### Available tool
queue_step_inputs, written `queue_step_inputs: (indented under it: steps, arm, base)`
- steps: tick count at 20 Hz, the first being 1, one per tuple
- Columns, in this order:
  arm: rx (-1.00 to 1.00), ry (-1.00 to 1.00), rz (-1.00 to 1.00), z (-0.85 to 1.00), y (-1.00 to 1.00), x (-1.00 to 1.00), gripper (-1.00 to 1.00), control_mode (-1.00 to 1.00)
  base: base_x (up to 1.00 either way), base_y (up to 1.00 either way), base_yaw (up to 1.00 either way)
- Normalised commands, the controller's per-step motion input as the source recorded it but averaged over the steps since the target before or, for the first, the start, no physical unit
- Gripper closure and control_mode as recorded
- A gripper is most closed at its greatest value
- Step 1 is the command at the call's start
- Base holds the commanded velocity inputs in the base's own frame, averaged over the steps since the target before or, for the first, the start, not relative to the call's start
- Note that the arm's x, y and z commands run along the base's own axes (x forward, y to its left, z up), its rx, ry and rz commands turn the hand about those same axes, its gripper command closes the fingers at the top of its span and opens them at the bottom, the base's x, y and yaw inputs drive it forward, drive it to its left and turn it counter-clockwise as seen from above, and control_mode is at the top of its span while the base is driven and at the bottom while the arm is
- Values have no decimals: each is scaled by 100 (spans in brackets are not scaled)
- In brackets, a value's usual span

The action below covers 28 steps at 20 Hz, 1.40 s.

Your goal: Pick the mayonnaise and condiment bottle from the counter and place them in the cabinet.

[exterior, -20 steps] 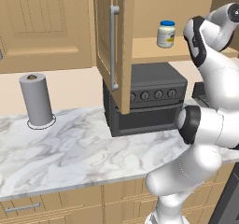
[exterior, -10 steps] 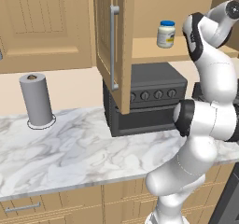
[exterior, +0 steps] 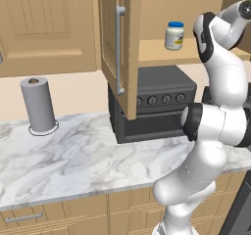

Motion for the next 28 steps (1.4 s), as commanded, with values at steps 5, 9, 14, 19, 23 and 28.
queue_step_inputs:
  steps: [5, 9, 14, 19, 23, 28]
  arm:
    - [2, 0, 0, -8, -14, 0, -100, -100]
    - [5, 0, 0, 0, -15, 0, -100, -100]
    - [3, 0, 0, 0, -30, 19, -100, -100]
    - [0, 0, 0, -4, -10, 28, -100, -100]
    - [0, 0, 0, -3, -1, 14, -100, -100]
    - [0, -3, 0, 0, 0, -3, -100, -100]
  base:
    - [0, 0, 0]
    - [0, 0, 0]
    - [0, 0, 0]
    - [0, 0, 0]
    - [0, 0, 0]
    - [0, 0, 0]
